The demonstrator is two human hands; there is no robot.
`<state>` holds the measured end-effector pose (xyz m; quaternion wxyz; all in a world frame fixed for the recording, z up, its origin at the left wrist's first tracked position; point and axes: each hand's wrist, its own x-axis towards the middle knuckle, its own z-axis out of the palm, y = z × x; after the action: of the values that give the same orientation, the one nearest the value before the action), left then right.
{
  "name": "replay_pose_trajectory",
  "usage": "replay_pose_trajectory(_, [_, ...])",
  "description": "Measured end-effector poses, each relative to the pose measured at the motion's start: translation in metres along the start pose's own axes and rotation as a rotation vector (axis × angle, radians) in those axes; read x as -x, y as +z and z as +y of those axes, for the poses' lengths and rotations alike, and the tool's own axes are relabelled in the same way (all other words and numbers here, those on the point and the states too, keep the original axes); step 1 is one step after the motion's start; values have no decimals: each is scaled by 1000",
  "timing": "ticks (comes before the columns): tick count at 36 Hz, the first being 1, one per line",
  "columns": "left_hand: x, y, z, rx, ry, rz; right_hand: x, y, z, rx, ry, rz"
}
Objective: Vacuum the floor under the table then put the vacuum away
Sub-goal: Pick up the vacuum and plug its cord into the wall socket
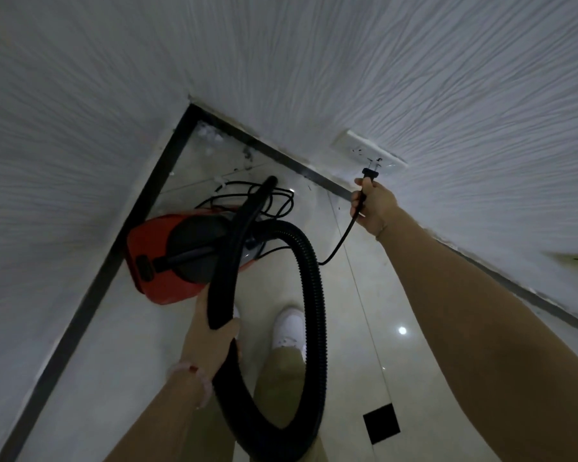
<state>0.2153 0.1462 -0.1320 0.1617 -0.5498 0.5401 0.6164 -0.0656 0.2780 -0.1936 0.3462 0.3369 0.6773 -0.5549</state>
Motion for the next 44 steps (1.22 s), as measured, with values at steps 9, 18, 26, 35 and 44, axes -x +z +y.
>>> replay_pose_trajectory(9, [-21, 0, 19, 50, -45, 1, -6, 2, 7, -88, -29, -21])
replay_pose_trajectory(18, [-51, -12, 68, 211, -53, 43, -13, 15, 10, -422, 4, 9])
replay_pose_trajectory(26, [-64, -24, 90, 297, -79, 49, -21, 19, 7, -460, 7, 77])
replay_pose_trajectory(35, [-63, -41, 88, 322, -99, 61, -26, 21, 10, -497, -65, 132])
replay_pose_trajectory(44, [-56, -34, 86, 295, -105, 49, -24, 16, 3, -534, -20, 80])
